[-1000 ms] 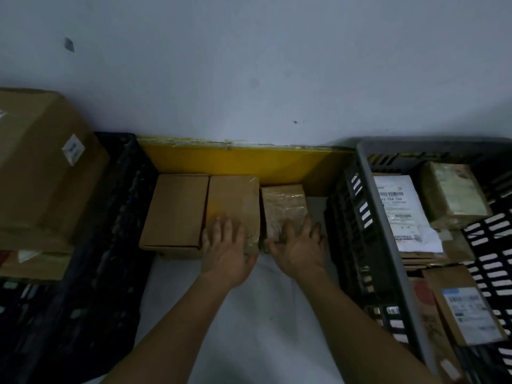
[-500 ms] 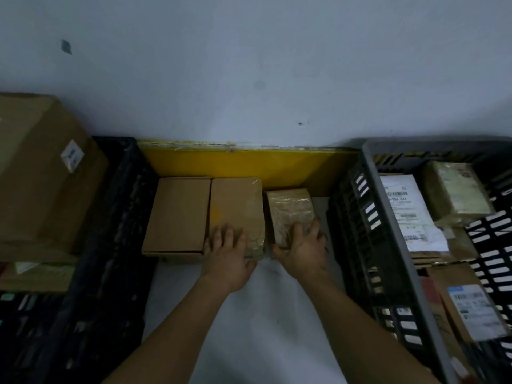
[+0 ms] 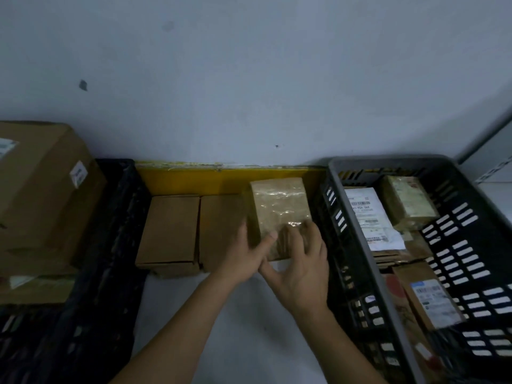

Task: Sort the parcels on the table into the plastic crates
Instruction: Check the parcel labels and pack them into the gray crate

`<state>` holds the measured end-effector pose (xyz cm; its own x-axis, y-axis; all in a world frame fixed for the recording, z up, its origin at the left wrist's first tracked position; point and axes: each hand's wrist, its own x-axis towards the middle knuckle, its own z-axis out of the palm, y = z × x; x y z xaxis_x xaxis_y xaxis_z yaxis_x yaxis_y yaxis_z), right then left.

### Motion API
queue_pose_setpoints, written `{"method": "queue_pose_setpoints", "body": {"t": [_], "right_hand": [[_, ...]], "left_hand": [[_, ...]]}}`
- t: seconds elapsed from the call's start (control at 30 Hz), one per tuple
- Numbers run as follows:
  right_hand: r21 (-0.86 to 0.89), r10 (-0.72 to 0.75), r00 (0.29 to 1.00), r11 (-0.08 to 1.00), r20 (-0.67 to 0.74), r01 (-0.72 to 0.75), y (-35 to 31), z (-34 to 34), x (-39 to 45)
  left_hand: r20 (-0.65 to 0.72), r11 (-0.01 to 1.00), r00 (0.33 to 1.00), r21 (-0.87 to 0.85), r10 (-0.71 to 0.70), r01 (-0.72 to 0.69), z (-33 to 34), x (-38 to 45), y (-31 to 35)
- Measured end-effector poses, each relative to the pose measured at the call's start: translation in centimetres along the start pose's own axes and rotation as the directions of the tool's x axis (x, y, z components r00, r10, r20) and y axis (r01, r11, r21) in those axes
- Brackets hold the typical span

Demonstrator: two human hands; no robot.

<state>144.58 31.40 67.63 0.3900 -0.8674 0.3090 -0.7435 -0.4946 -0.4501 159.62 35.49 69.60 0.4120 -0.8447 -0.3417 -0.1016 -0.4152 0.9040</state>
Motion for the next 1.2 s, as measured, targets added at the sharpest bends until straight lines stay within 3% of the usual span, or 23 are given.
{"method": "queue_pose_setpoints", "body": {"t": [0.07, 0.17, 0.3, 0.37, 0.43, 0.5, 0.6, 0.73, 0.8, 0.9, 1.2], "right_hand": [[0.014, -0.03, 0.998, 0.999, -0.049, 0.031, -1.3, -1.3, -1.2], [0.103, -0.054, 0.997, 0.993, -0.051, 0.059, -2.3, -3.0, -2.7], [0.366, 0.127, 0.991, 0.921, 0.046, -0.135, -1.6, -5.1, -3.4], [0.513, 0.198, 0.964, 0.817, 0.179, -0.263, -1.6, -6.3, -3.1], [0.697, 0.158, 0.933, 0.628, 0.323, -0.347, -2.2, -7.2, -2.7], [0.759, 0.136, 0.936, 0.553, 0.323, -0.343, -2.6, -7.3, -2.4], [0.656, 0.178, 0.971, 0.716, 0.159, -0.239, -2.4, -7.0, -2.5], [0.468, 0.118, 0.993, 0.878, -0.002, -0.104, -2.9, -6.5, -2.8], [0.38, 0.039, 0.994, 0.925, -0.102, 0.003, -3.3, -6.3, -3.0], [0.319, -0.059, 0.99, 0.943, -0.125, 0.096, -4.2, -6.1, -3.7], [0.519, -0.123, 0.992, 0.845, -0.038, 0.124, -3.0, -7.0, -3.6]], "left_hand": [[-0.008, 0.988, 1.0, -0.155, 0.017, -0.018, -0.1, -0.9, 1.0], [-0.084, 0.972, 0.996, -0.228, 0.037, -0.056, -0.7, -1.8, 0.8], [-0.078, 0.941, 0.996, -0.334, 0.032, -0.057, -2.1, -3.4, 0.6], [-0.052, 0.916, 0.998, -0.4, 0.021, -0.04, -2.7, -4.3, 0.7], [-0.014, 0.906, 1.0, -0.424, 0.011, -0.016, -3.2, -5.0, 0.7], [0.01, 0.918, 1.0, -0.398, 0.001, 0.003, -3.6, -5.7, 1.0], [-0.039, 0.963, 0.999, -0.267, 0.024, -0.033, -3.8, -5.9, 1.4], [-0.3, 0.964, 0.94, -0.155, 0.162, -0.216, -3.4, -5.9, 2.4], [-0.257, 0.94, 0.943, -0.212, 0.21, -0.267, -2.7, -7.0, 4.1], [-0.123, 0.941, 0.979, -0.277, 0.165, -0.194, -1.4, -7.8, 4.9], [-0.181, 0.889, 0.981, -0.437, 0.064, -0.139, -2.5, -7.0, 3.0]]}}
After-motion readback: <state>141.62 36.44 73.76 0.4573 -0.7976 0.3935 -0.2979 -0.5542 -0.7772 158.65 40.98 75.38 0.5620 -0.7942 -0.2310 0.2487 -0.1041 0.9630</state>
